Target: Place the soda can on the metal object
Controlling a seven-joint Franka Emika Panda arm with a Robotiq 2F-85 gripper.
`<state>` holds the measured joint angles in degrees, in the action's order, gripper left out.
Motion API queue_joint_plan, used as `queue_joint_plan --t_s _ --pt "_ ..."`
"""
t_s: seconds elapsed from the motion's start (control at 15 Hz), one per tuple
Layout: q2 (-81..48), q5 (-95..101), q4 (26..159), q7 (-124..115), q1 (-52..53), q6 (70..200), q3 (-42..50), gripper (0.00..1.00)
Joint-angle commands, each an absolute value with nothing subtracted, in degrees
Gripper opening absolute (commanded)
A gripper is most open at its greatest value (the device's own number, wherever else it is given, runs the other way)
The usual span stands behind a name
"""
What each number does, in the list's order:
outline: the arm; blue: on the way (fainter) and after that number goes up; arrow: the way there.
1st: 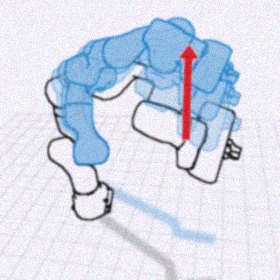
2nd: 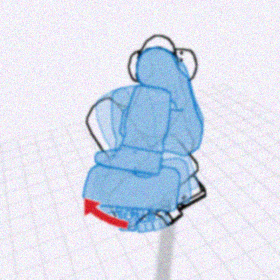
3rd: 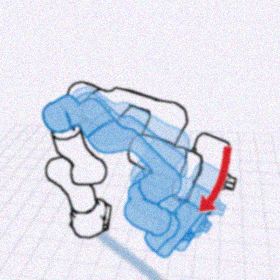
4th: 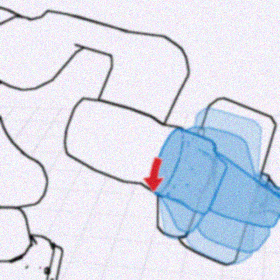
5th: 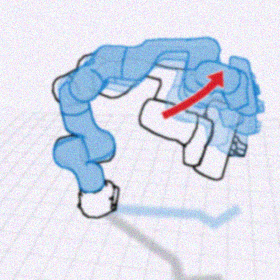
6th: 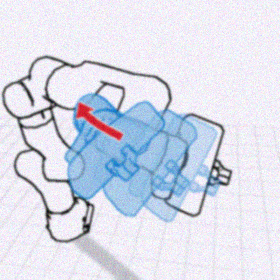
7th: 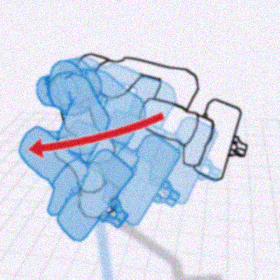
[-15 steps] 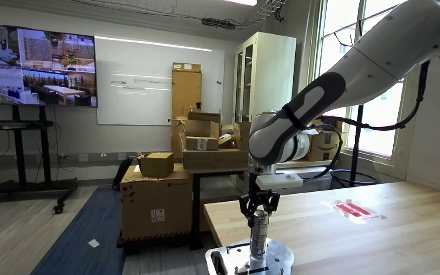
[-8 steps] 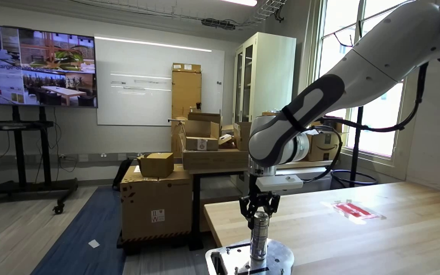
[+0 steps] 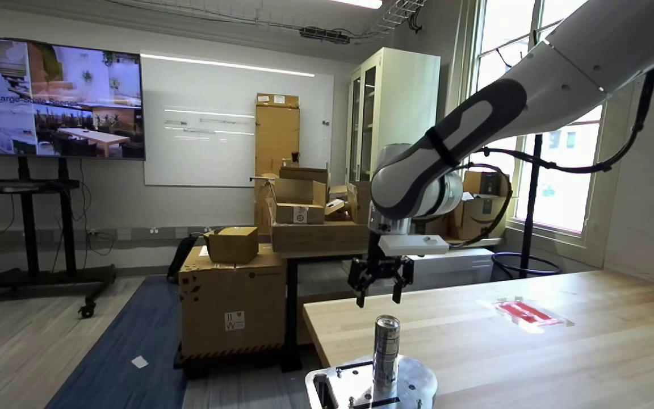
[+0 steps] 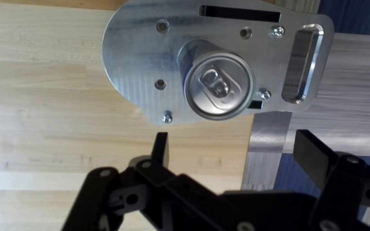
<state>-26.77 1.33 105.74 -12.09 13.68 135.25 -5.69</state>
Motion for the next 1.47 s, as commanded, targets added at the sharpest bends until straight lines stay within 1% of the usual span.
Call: queue_joint_plan --t_s 0.0,0.4,0.93,1.27,1.33,1.4 --pt "-18.5 1.0 109.5 -12.0 13.0 134.2 -5.9 1.0" --pt "-9.5 1.2 119.2 -13.3 9.0 135.1 -2.6 1.0" --pt "-1.9 2.0 129.9 -13.2 4.1 135.7 0.7 1.0" --pt "1.0 1.6 133.3 -14.4 2.5 135.5 1.1 1.0" --pt "-1.7 1.5 130.7 -12.5 2.6 135.0 0.7 1.0" --pt "-1.2 1.5 131.3 -12.8 2.4 135.0 0.7 1.0"
